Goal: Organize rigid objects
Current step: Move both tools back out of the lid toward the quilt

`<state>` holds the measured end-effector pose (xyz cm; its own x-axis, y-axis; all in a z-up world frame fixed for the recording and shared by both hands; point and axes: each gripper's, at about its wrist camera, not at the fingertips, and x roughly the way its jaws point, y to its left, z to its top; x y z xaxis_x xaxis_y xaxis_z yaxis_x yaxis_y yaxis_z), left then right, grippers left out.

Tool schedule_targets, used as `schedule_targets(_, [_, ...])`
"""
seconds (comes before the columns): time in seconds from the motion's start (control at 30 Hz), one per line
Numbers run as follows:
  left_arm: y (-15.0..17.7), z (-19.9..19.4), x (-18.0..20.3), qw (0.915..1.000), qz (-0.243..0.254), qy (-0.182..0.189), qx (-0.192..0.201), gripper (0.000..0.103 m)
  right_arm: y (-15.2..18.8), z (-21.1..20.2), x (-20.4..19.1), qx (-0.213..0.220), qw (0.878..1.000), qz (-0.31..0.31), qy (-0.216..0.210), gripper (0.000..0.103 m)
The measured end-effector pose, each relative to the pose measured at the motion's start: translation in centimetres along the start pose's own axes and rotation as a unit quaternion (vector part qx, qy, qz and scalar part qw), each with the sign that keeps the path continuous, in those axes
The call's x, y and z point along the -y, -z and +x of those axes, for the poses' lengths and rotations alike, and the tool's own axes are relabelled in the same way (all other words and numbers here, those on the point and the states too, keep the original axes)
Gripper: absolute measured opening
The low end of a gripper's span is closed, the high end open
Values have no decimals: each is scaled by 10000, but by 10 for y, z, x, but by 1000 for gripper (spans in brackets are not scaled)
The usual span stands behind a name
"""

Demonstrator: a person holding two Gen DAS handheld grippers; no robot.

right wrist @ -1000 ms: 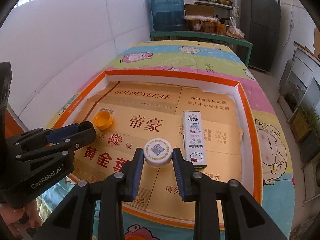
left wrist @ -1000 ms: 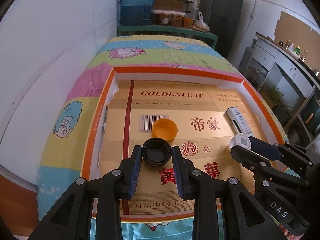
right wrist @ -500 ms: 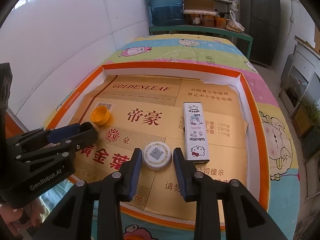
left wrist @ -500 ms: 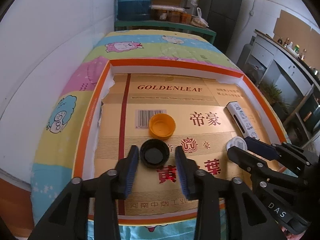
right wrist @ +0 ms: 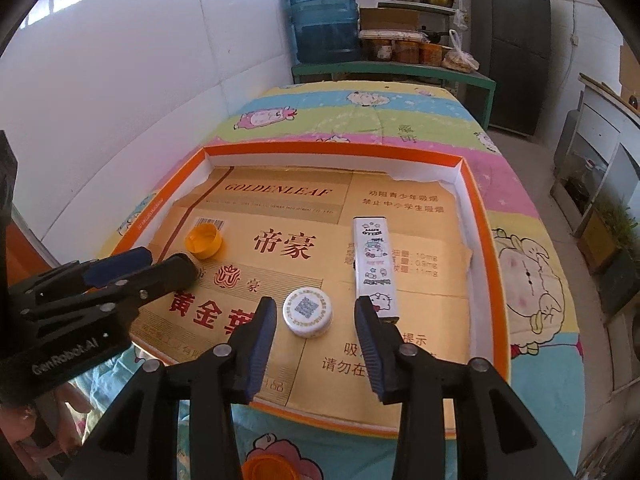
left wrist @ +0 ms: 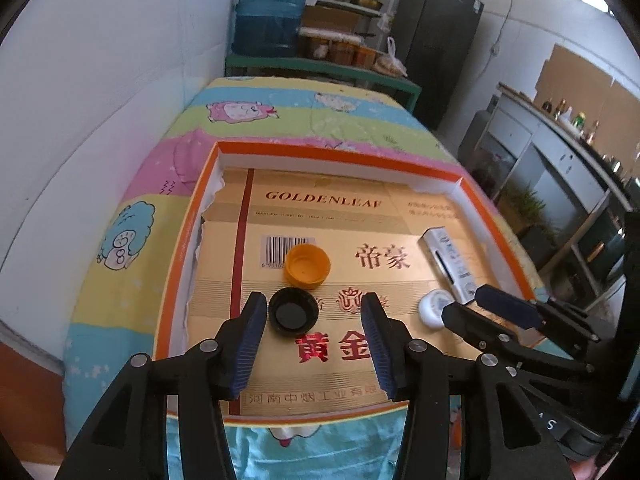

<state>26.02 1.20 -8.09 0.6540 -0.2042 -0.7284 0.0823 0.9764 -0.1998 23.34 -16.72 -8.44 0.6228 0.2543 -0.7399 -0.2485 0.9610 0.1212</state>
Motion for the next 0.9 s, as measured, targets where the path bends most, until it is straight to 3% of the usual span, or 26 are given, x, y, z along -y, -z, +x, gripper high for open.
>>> schedule_targets(0.23, [1, -22, 3, 9996, -53, 108, 256, 51, 4, -16, -2, 95, 10000, 20, -9, 40])
schedule_targets(0.37, [3, -32, 8, 9994, -2, 126, 324, 57, 8, -27, -3, 137, 9999, 33, -21, 40])
schedule_targets(0.9, [31, -76, 19, 9993, 41, 247, 293, 57, 33, -73, -14, 332, 9994, 68, -6, 40])
